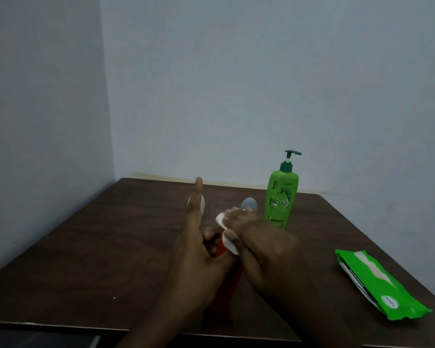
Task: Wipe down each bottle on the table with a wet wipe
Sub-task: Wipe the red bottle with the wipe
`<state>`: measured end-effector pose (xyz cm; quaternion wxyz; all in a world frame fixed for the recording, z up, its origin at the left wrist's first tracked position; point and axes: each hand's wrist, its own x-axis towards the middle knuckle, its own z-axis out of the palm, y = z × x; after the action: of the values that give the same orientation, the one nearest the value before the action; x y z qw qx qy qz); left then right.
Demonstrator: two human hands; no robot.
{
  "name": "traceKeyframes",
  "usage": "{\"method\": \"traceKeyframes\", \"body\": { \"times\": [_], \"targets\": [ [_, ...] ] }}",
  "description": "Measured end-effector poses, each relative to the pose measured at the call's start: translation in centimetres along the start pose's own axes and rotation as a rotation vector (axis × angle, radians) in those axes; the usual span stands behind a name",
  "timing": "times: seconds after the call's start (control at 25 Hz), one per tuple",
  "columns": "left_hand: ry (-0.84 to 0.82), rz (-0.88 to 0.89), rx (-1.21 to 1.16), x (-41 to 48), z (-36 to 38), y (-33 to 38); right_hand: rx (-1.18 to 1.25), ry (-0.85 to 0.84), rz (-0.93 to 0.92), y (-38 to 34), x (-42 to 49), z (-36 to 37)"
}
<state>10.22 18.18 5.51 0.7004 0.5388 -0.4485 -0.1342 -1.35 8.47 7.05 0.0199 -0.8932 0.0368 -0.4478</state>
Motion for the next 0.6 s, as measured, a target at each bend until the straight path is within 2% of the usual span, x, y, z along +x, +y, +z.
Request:
{"method": "traceKeyframes", "body": {
  "times": [0.08, 0.24, 0.4, 0.52, 0.6],
  "targets": [
    [-0.002, 0.011, -0.04, 0.0, -0.2, -0.2, 0.007, -0.017, -0.047, 0.4, 0.1, 0.3],
    [-0.025, -0.029, -0.049, -0.1, -0.5, -0.4, 0.076, 0.074, 0.112, 1.6, -0.3, -0.8],
    [0.003, 0.015, -0.082, 0.0, -0.2, -0.9, 0.066, 0.008, -0.018, 0.3, -0.1, -0.1],
    [-0.082, -0.053, -0.015, 0.3, -0.9, -1.0, 0.092, 0.031, 0.074, 1.6, 0.0, -0.8],
    [-0.15, -0.103, 0.014, 0.5, -1.5, -1.2, 0.071, 0.041, 0.055, 1.5, -0.1, -0.6]
  ]
}}
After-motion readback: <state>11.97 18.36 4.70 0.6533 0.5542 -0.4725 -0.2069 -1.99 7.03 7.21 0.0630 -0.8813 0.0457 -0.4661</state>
